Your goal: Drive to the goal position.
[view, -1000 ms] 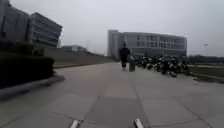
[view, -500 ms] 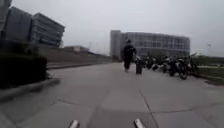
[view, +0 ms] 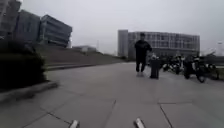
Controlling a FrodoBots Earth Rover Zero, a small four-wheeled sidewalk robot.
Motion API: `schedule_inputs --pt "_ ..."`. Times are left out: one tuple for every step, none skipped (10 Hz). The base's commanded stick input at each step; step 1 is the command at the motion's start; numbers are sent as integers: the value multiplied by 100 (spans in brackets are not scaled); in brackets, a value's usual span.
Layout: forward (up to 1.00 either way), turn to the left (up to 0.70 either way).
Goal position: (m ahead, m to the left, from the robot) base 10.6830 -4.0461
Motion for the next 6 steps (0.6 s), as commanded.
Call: schedule_inputs --pt "100 1" --pt "100 1" --pt "100 1" --pt "100 1" --pt "100 -39" --pt "100 -39"
